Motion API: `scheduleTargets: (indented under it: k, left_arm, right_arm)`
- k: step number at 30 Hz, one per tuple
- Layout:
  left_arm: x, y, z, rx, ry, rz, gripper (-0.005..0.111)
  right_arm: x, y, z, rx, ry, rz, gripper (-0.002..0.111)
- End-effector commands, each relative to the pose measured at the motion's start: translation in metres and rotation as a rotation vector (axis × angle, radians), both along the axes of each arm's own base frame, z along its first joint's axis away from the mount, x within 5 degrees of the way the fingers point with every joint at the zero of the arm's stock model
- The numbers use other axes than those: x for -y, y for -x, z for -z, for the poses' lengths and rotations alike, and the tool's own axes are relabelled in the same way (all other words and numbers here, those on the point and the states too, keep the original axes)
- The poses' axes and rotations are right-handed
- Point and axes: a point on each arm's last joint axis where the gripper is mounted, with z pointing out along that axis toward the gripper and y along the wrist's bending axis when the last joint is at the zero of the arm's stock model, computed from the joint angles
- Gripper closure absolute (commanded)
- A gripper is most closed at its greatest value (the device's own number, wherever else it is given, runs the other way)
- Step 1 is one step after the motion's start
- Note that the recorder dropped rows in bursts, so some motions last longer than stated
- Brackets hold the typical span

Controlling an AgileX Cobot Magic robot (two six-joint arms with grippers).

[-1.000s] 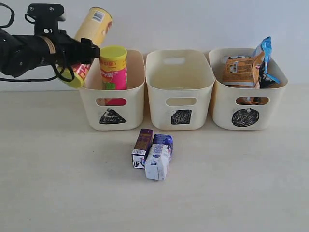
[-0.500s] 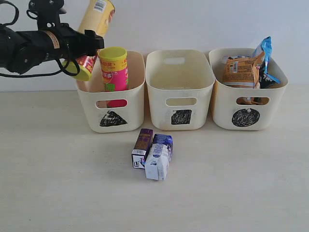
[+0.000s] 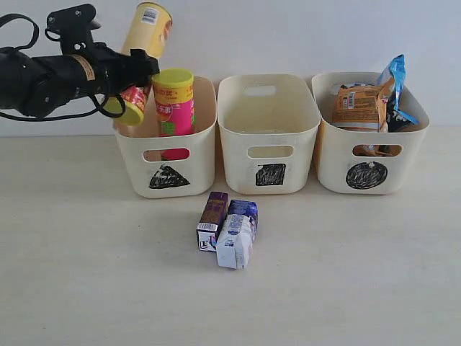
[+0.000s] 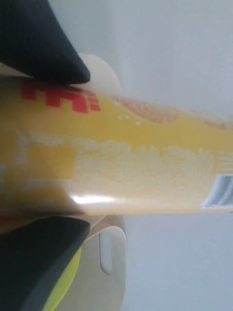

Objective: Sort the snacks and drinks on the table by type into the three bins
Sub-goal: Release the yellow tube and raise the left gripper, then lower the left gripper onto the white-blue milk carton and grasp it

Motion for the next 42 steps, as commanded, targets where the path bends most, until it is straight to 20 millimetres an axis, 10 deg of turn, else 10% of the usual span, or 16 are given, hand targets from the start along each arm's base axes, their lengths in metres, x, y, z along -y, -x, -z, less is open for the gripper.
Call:
scheduleTargets:
  k: [1, 9, 18, 32, 42]
  left_arm:
    - [0.0, 0.002, -0.005, -0.011, -0.008, -0.009, 0.028]
    - [-0.005, 0.01, -0.023, -0.031, -0.029, -0.047, 0.036]
    - [-0.018, 0.029, -0.059, -0.081, -0.079, -0.128, 0.103]
    - [-0.034, 0.092, -0.092, -0.181, -0.246, -0.167, 0.103]
    - [0.016, 0.149, -0.103, -0.356, -0.408, 0.115, 0.103]
  right_arm:
    - [0.0, 0.001, 0.0, 0.008, 0.001, 0.003, 0.108]
    - [0.0, 0.001, 0.0, 0.008, -0.001, 0.003, 0.108]
    - [0.0, 0.001, 0.0, 0.008, -0.001, 0.003, 0.108]
    - [0.0, 0.001, 0.0, 0.008, -0.001, 0.003, 0.108]
    - [0.0, 0.001, 0.0, 0.008, -0.001, 0.003, 0.108]
